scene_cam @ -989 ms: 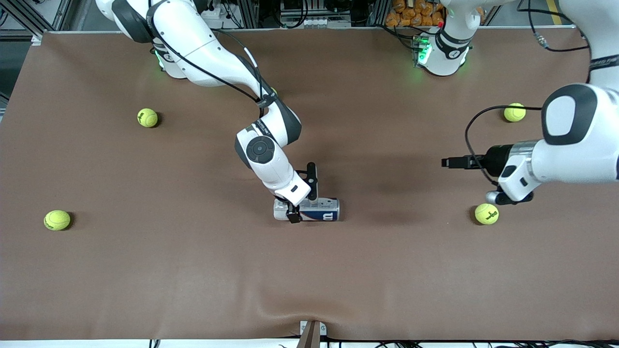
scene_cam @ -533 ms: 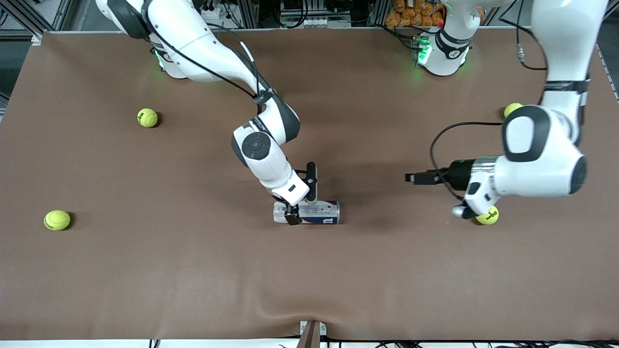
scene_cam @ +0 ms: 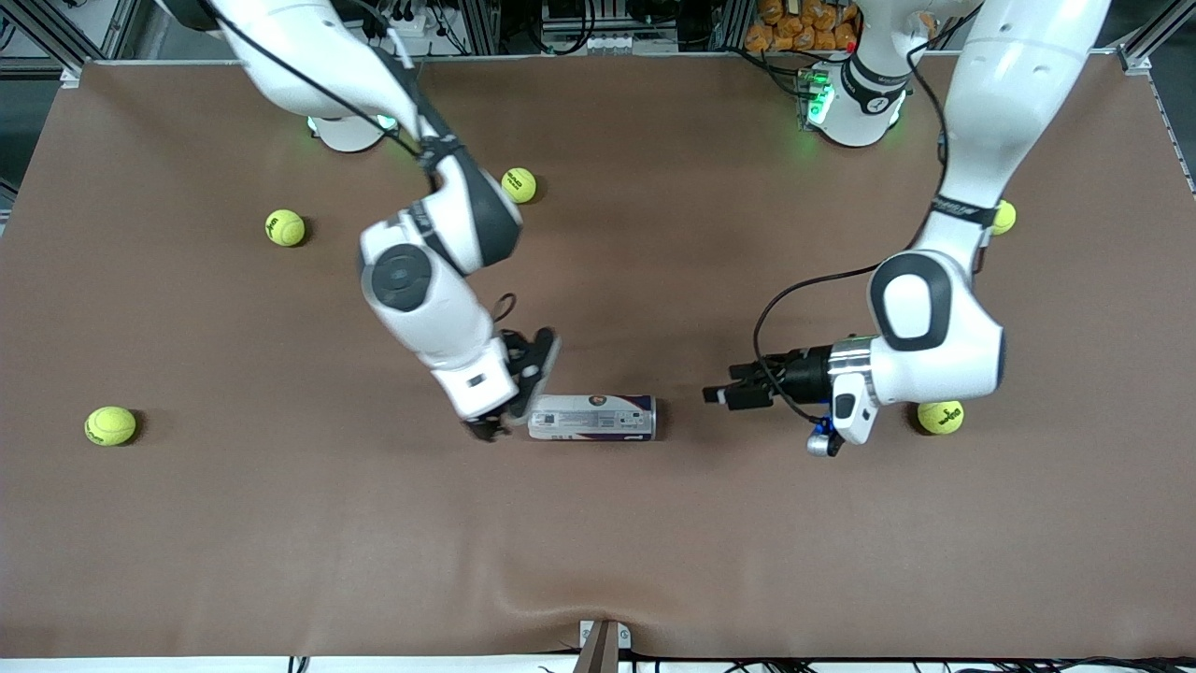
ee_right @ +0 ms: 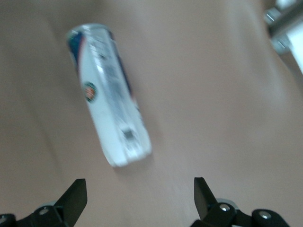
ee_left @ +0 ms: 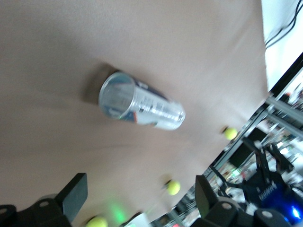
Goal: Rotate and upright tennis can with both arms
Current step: 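Grasp the can end with the left gripper while the right gripper withdraws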
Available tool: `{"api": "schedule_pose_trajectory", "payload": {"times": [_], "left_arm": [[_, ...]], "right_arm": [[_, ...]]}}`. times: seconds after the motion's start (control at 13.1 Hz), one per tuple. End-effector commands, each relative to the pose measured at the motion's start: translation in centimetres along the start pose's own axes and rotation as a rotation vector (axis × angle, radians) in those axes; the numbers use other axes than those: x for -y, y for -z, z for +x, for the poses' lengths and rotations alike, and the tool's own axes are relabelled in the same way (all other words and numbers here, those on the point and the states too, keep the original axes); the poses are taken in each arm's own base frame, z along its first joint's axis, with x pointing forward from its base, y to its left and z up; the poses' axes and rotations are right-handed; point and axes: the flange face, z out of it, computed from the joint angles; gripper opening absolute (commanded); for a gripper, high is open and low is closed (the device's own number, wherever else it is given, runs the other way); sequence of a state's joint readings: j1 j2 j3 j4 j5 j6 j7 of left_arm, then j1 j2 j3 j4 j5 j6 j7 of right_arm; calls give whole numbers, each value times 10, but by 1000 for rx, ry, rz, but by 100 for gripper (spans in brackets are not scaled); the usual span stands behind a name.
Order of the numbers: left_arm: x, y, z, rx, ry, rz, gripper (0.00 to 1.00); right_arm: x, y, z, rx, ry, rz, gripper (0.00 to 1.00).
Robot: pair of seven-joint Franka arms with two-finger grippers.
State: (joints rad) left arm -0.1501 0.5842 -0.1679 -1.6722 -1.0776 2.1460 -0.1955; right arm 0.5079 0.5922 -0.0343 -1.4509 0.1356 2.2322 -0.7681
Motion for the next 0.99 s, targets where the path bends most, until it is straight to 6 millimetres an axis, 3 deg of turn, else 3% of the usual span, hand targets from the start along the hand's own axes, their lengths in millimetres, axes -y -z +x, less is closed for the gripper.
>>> {"api": "schedule_pose_trajectory", "payload": {"times": [0.0,0.38,0.53,0.76,0.91], "left_arm": [[5,-19,26,2,40,-63,100],[31,-82,34,28,6,-173,100],[52,-99,46,22,-32,-226,100],[56,-108,54,13,-73,-254,100],[54,-113,56,15,-83,-257,100]], "right_arm": [[-44,28,-51,22,-143,14,100],[-132,71,-175,70,-361,28,100],[-151,90,-219,92,-428,38,100],[-153,121,-283,102,-525,24,100],[-139,145,-304,104,-659,11,100]]}}
